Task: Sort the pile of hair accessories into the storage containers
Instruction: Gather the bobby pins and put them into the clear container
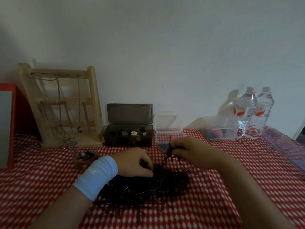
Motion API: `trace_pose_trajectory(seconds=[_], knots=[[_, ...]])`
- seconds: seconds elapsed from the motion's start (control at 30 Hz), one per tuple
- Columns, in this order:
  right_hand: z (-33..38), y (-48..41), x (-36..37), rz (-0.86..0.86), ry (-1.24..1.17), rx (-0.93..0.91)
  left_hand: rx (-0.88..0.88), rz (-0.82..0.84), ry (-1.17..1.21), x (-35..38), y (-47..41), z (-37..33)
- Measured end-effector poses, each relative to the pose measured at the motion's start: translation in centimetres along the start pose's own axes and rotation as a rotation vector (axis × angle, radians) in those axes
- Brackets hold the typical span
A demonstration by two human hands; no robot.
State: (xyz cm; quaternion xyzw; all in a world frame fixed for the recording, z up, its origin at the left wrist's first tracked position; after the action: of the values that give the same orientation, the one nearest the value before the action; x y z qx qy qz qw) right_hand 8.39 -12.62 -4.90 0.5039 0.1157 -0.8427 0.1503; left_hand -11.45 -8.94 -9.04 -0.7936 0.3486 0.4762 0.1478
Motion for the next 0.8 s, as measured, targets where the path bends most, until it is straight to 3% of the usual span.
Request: trace_pose_trajectory(seconds=[0.07, 0.2, 0.37, 0.53, 0.63, 0.8], knots=[[0.8, -0.4, 0.9, -0.02, -0.024, -0.026, -0.036, 0.013, -0.008, -0.9, 0.4, 0.2], [1.7, -0.8, 3.3, 0.121, 0.049, -0.033, -0.099, -0.074, 0.009, -2.7, 1.2, 0.7], [2.3, -0.3, 1.2, -0.014, 0.089, -0.048, -0.109, -0.056, 0.013, -1.7, 1.0, -0.6], [2.7, -0.7, 4.6, 0.23, 0.189, -0.046, -0.084, 0.024, -0.083, -0.6, 0.8, -0.9], [1.8, -1.6, 5.7, 0.236, 0.307, 0.05, -0.1, 0.017, -0.15, -1.1, 1.0, -0.4], [2.0, -1.4, 5.1, 0.278, 0.25, 0.035, -0.099, 0.02, -0.178, -1.5, 1.2, -0.3]])
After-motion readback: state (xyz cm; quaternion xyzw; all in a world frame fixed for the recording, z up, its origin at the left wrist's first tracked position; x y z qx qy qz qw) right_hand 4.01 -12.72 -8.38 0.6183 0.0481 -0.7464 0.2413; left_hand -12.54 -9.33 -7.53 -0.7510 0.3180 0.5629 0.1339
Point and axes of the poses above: each hand's wrist, its own y-axis away from the middle knuckle, its own x-axis out of the palm, z = x × y, the point moved 4 cm from there along -y, towards the middle knuckle
